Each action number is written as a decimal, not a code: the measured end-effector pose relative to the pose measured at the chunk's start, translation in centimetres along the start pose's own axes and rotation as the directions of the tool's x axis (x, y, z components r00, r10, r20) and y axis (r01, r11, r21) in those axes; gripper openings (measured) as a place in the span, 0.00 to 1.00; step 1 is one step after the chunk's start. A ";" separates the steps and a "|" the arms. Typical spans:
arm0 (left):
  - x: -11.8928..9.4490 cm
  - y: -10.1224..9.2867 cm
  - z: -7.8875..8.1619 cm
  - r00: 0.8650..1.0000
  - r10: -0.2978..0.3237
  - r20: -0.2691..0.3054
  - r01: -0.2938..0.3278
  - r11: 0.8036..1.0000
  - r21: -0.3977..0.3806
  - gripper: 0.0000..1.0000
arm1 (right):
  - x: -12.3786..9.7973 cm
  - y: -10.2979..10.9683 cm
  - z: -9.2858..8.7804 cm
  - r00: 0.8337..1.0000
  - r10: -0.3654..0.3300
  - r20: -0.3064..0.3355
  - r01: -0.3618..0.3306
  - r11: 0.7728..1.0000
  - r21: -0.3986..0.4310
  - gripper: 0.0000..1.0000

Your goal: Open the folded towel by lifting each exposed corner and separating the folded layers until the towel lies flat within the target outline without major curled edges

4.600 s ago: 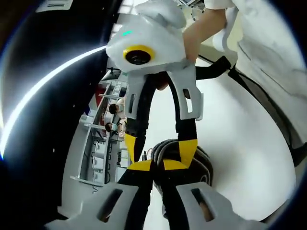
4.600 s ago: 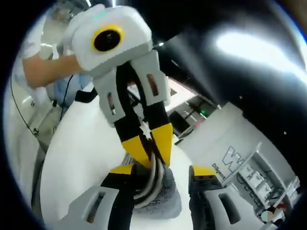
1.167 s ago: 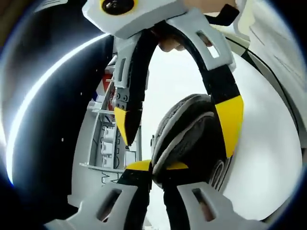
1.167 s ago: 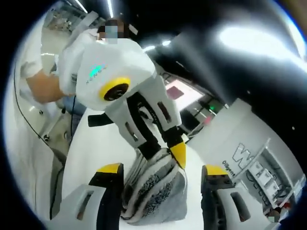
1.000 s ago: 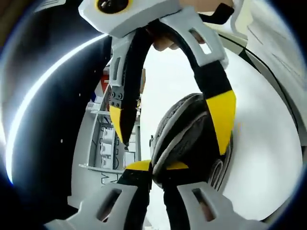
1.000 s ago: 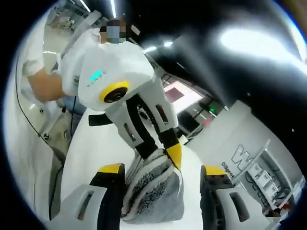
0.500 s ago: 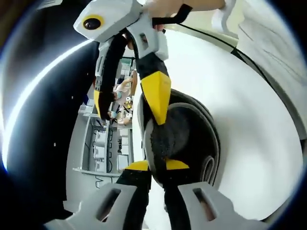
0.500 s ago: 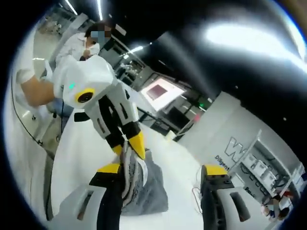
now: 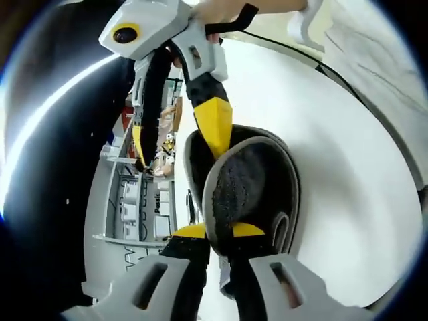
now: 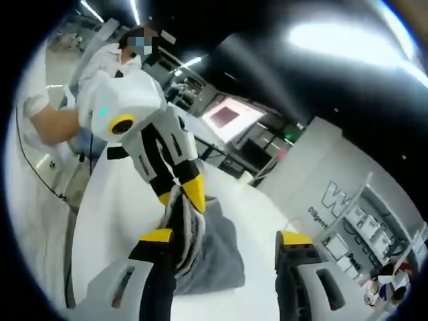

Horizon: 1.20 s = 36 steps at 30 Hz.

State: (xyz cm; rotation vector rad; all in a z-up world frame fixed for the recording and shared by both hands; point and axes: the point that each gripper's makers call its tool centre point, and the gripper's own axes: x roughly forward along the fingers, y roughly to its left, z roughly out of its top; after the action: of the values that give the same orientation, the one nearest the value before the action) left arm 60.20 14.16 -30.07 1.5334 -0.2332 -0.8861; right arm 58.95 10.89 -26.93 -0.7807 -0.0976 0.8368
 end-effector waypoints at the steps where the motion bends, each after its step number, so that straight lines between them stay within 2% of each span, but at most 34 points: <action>1: 0.0 -0.2 0.0 1.000 -0.008 -0.010 0.008 1.000 0.030 0.09 | 0.3 0.4 0.0 1.000 0.003 0.000 -0.003 1.000 -0.031 0.51; 4: -0.2 -0.2 0.6 1.000 -0.008 0.010 0.008 1.000 0.024 0.09 | 1.0 1.7 -0.3 0.999 0.039 -0.011 -0.039 0.998 -0.041 0.53; 5: -0.2 -0.2 0.8 1.000 -0.010 0.020 0.010 1.000 0.019 0.09 | 1.2 1.8 -0.2 0.999 0.042 0.001 -0.042 0.995 -0.085 0.53; 6: 0.0 -0.3 0.8 1.000 -0.012 0.023 0.012 1.000 0.019 0.10 | 1.3 2.1 0.0 0.999 0.052 0.015 -0.049 0.987 -0.152 0.45; 7: 0.0 -0.4 0.8 1.000 -0.017 0.023 0.016 1.000 0.022 0.10 | 1.3 3.0 0.0 0.996 0.091 0.021 -0.083 0.969 -0.232 0.30; 8: 0.0 -0.5 0.8 1.000 -0.021 0.021 0.021 0.999 0.026 0.11 | 1.2 3.5 -0.1 0.993 0.115 0.019 -0.106 0.959 -0.262 0.09; 9: 0.0 -0.5 0.8 1.000 -0.023 0.019 0.023 0.999 0.027 0.12 | 1.1 4.2 0.1 0.987 0.157 0.029 -0.139 0.931 -0.338 0.05; 10: 0.1 -0.6 0.7 0.999 -0.027 0.017 0.026 0.999 0.028 0.12 | 1.0 4.7 0.4 0.984 0.168 0.058 -0.137 0.924 -0.356 0.04; 13: 0.1 -1.1 0.8 0.998 -0.057 0.025 0.057 0.998 0.025 0.14 | 1.0 4.6 -0.1 0.986 0.165 0.026 -0.155 0.963 -0.220 0.02; 18: -0.3 -1.5 0.7 0.996 -0.084 0.041 0.086 0.996 -0.037 0.26 | 0.8 3.6 -0.2 0.990 0.138 0.032 -0.123 0.951 -0.285 0.02; 19: -0.5 -1.9 0.0 0.994 -0.104 0.018 0.105 0.991 -0.077 0.27 | 0.7 3.4 -0.1 0.990 0.134 0.036 -0.118 0.948 -0.294 0.02; 24: -0.9 -2.0 -1.6 0.995 -0.101 -0.022 0.099 0.990 -0.103 0.38 | 0.7 3.1 -0.1 0.991 0.126 0.037 -0.109 0.947 -0.301 0.02; 27: -1.8 -0.9 -3.2 0.993 -0.053 -0.106 0.049 0.998 -0.038 0.44 | 0.7 3.1 -0.1 0.991 0.127 0.035 -0.109 0.941 -0.319 0.02; 29: -2.3 -0.8 -3.2 0.993 -0.058 -0.100 0.051 0.996 -0.072 0.43 | 0.6 2.8 0.0 0.992 0.118 0.039 -0.100 0.942 -0.319 0.02; 32: -2.8 -0.7 -2.8 0.996 -0.059 -0.060 0.053 0.994 -0.098 0.38 | 0.5 2.3 0.2 0.994 0.100 0.049 -0.080 0.948 -0.309 0.02; 34: -3.4 -0.4 -3.8 0.994 -0.050 -0.099 0.041 0.995 -0.089 0.37 | 0.3 1.9 0.1 0.995 0.089 0.049 -0.069 0.948 -0.311 0.01; 36: -3.7 -0.1 -4.1 0.993 -0.042 -0.112 0.032 0.995 -0.098 0.37 | 0.2 1.5 0.2 0.996 0.074 0.055 -0.053 0.950 -0.308 0.01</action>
State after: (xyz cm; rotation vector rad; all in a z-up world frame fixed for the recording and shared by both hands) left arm 60.29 19.60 -29.08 1.4971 -0.0787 -0.8244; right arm 58.09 11.72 -27.80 -1.0526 -0.2671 0.9209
